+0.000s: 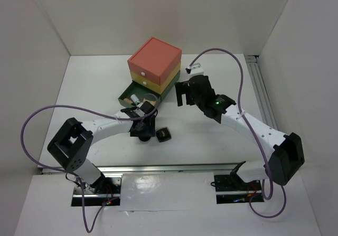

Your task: Organize the makeup

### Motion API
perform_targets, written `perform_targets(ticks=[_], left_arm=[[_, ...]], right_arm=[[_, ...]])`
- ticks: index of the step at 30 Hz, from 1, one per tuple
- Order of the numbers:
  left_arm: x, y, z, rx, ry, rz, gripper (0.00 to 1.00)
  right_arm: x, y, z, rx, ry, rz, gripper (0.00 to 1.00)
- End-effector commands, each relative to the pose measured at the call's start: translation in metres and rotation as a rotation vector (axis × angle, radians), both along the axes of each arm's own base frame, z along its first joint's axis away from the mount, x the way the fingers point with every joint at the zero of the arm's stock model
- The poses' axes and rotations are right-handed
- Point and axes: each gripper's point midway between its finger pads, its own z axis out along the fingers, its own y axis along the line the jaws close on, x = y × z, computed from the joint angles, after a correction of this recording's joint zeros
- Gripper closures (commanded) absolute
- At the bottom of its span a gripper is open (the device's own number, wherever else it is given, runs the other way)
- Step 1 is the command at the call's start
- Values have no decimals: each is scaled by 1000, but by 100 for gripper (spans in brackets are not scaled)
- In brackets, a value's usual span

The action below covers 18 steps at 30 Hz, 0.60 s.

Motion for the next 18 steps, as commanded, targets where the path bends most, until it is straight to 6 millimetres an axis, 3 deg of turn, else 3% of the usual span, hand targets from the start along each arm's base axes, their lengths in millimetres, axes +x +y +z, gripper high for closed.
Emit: perform_targets(ticks=[1,5,8,10,13,14,17,18], left_arm=[[8,5,39,-12,-83,43,73],[25,8,78,-14,-191,76,72],[51,10,109,-12,-285,94,69],[78,16,117,-7,-312,142,69],[109,25,125,-5,-324,182,69],[117,23,115,-2,-303,188,69],[140,27,115,3,-311,201,68],[144,26,105,23,-290,190,66]], right_arm=[[-2,-14,24,51,-58,-38,0],[-10,-19,16,44,-36,-43,0],[-17,-25,5,36,-14,-48,0],[-22,-30,-1,23,7,-61,0],[-25,-38,-6,12,23,-86,0],[-25,-38,-6,12,23,-86,0],[-27,-43,-6,5,25,-107,0],[-27,-47,-10,-2,34,-117,0]])
